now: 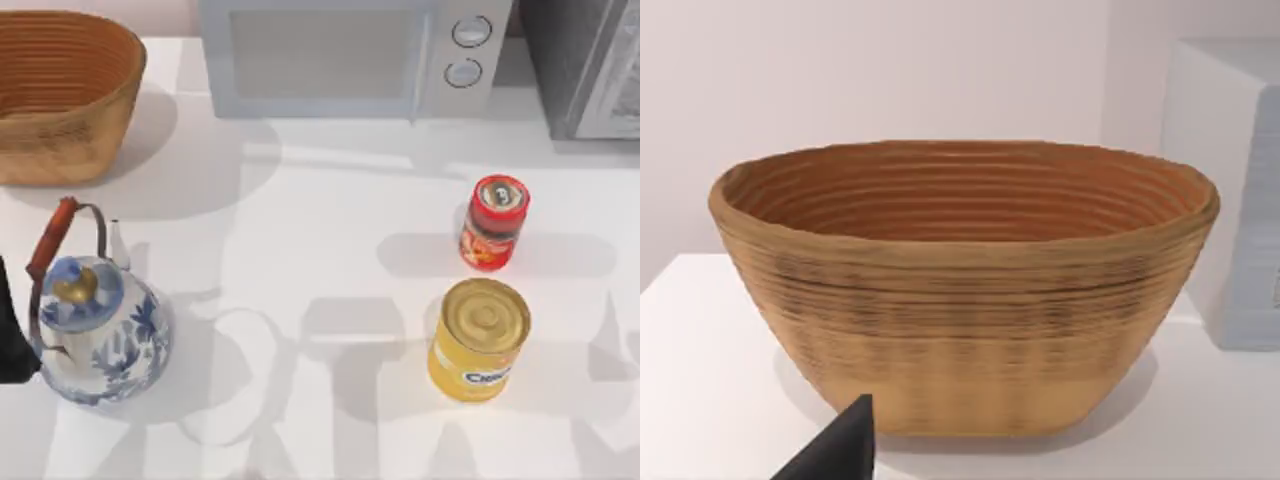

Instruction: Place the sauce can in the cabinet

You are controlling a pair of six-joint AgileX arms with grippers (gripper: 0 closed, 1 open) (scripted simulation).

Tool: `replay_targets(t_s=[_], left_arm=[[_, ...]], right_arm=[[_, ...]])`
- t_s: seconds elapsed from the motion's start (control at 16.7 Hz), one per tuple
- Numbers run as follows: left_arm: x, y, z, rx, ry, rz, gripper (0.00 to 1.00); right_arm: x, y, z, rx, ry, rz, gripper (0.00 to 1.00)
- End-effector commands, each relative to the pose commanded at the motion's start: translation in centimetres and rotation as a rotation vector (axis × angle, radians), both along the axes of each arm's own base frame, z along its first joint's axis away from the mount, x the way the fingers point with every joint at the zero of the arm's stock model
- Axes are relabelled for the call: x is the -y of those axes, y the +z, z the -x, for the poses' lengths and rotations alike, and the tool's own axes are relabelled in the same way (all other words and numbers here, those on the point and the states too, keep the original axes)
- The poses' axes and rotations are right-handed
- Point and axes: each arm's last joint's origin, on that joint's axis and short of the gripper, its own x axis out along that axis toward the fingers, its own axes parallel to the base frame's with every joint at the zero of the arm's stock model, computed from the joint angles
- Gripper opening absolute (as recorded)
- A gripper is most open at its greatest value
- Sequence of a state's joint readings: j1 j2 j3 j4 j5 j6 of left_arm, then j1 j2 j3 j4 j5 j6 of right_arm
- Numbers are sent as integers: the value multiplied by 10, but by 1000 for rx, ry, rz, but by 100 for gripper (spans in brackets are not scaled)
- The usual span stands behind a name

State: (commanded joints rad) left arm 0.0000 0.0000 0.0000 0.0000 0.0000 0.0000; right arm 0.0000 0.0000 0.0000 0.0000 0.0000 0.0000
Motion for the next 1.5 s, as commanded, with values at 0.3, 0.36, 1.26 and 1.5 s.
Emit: replay_targets(t_s=[0.3,0.36,1.26,1.5], left_arm=[[0,0,0,0,0,0,100],[0,0,0,0,0,0,100],[0,0,0,0,0,0,100],[0,0,0,0,0,0,100]], right_arm=[[-1,7,-2,1,29,3,100],[-1,11,-3,1,48,5,100],[-8,81,-118,-50,622,-25,100],[-5,61,-171,-113,813,-78,100]])
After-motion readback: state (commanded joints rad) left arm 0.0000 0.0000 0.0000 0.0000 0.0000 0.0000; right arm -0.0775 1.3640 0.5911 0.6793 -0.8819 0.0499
